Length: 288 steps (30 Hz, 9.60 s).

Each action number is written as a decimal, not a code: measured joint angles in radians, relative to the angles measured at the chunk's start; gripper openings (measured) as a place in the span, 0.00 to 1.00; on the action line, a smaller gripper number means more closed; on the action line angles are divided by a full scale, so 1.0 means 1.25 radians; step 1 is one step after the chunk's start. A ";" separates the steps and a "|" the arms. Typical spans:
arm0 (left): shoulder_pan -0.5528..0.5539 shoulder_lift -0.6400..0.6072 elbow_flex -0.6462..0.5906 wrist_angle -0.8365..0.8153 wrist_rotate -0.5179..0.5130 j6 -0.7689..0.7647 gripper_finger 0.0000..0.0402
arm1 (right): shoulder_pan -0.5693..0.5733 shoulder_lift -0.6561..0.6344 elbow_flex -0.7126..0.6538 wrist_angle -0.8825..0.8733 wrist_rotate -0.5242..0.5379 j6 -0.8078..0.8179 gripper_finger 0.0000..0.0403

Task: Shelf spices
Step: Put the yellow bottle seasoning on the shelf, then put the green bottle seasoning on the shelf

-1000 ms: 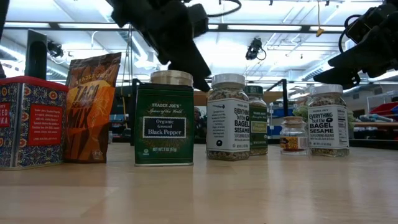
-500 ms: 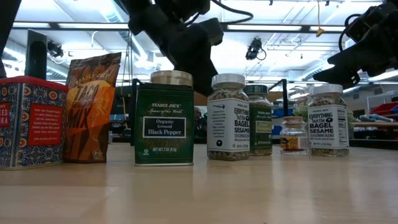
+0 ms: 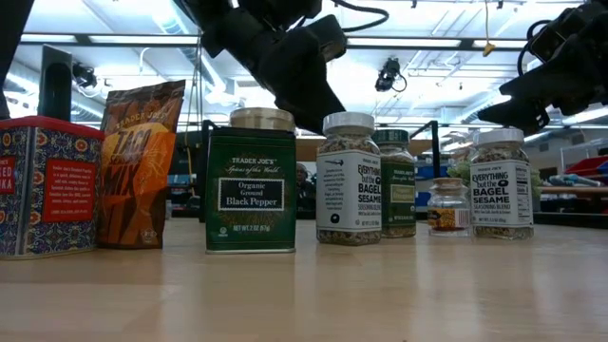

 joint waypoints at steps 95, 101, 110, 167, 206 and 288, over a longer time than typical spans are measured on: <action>0.682 -0.089 0.380 -0.535 0.187 0.179 0.60 | 0.000 0.000 0.000 0.051 0.000 0.000 0.79; 0.700 -0.098 0.380 -0.607 0.238 0.164 0.60 | 0.000 0.000 0.000 0.051 0.000 0.000 0.79; 0.698 -0.099 0.380 -0.537 0.167 0.125 0.60 | 0.000 0.000 0.000 0.051 0.000 0.000 0.79; 0.693 -0.161 0.289 -0.519 0.138 0.111 0.71 | 0.000 0.000 0.000 0.054 0.000 0.000 0.79; 0.257 -0.337 0.123 -0.354 -0.048 0.020 0.78 | 0.000 0.000 0.000 0.060 0.000 0.000 0.79; -0.095 0.281 0.560 -0.506 -0.205 -0.487 0.78 | 0.000 0.001 0.000 0.097 0.000 0.000 0.79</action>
